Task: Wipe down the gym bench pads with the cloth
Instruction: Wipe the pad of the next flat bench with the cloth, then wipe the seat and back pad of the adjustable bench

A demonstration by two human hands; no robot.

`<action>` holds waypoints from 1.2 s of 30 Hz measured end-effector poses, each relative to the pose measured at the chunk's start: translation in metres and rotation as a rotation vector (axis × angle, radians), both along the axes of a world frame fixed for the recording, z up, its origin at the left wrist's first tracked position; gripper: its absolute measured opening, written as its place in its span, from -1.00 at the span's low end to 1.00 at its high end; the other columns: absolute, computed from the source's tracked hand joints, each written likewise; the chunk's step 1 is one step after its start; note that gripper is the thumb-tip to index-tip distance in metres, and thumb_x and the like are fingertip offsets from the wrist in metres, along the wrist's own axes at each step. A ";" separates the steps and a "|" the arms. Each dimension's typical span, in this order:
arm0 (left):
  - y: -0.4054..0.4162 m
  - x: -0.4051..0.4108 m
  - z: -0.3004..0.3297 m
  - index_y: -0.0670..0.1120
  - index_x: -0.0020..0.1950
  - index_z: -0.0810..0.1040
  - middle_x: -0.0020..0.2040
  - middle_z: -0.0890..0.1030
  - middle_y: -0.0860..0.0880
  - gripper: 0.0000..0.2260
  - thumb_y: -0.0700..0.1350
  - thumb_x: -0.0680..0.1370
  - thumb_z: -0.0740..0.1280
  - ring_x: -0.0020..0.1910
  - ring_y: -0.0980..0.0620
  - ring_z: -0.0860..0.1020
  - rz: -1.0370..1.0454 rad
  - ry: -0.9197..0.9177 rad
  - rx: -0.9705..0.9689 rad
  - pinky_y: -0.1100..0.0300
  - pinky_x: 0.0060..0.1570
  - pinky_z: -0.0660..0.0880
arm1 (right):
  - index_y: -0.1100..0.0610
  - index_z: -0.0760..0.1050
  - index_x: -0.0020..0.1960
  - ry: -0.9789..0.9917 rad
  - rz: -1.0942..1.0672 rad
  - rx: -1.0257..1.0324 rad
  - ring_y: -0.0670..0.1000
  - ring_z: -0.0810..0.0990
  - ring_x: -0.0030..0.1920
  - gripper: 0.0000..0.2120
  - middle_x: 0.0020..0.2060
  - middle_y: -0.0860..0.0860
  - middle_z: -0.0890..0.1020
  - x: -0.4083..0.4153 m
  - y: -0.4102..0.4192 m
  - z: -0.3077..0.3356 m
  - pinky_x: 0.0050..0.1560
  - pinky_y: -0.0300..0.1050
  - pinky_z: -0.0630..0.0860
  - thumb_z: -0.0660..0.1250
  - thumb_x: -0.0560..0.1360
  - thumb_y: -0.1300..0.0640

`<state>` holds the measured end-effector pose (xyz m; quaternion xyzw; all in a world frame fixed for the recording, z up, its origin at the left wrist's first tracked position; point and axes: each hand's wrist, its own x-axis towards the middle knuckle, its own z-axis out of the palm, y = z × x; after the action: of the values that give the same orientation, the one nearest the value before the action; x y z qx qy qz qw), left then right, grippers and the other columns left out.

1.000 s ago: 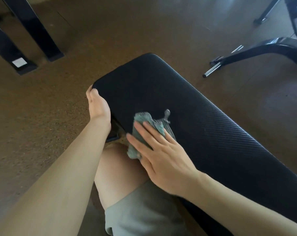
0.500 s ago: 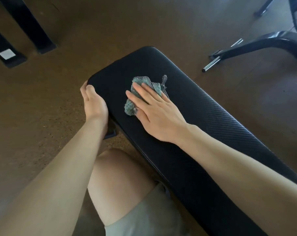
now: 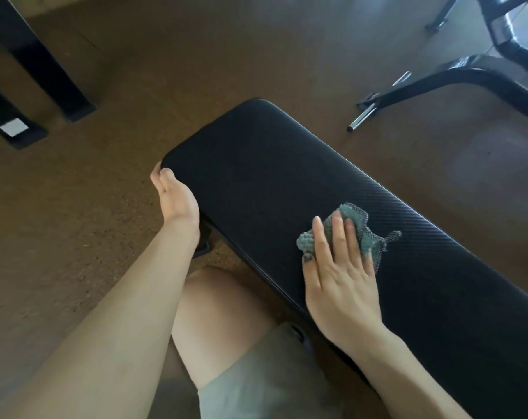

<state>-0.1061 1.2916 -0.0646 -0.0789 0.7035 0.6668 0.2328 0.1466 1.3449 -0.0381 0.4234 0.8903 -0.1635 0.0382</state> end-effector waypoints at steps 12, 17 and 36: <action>-0.020 -0.017 0.008 0.06 0.39 0.55 0.20 0.70 -0.06 -0.52 0.24 0.58 0.16 0.13 -0.08 0.69 -0.141 -0.219 0.090 -0.01 0.16 0.58 | 0.04 -0.05 0.69 0.156 0.567 0.082 0.05 -0.19 0.67 -0.42 0.68 0.04 -0.06 -0.177 0.008 -0.005 0.64 0.11 -0.17 -0.05 0.72 -0.07; -0.026 -0.024 0.023 0.04 0.24 0.64 0.11 0.73 0.04 -0.59 0.08 0.72 0.02 0.01 0.13 0.71 -0.264 -0.173 0.050 0.24 -0.15 0.61 | 0.02 0.00 0.69 0.194 0.700 0.110 0.07 -0.16 0.67 -0.41 0.68 0.04 -0.02 -0.158 0.014 -0.011 0.64 0.13 -0.14 0.06 0.72 -0.06; 0.040 0.011 0.312 0.12 0.33 0.53 0.33 0.53 0.04 -0.66 0.13 0.57 0.29 0.27 0.06 0.48 -0.779 -0.390 -0.308 0.05 0.37 0.44 | 0.18 0.48 0.30 0.572 -0.874 -1.511 0.23 0.67 0.20 -0.73 0.21 0.22 0.64 -0.096 0.090 0.276 0.29 0.24 0.57 0.32 0.66 0.08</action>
<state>-0.0950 1.3314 0.2469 0.0337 0.7147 0.3901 0.5796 0.0506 1.4352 0.2382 0.5281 0.2829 -0.8005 0.0179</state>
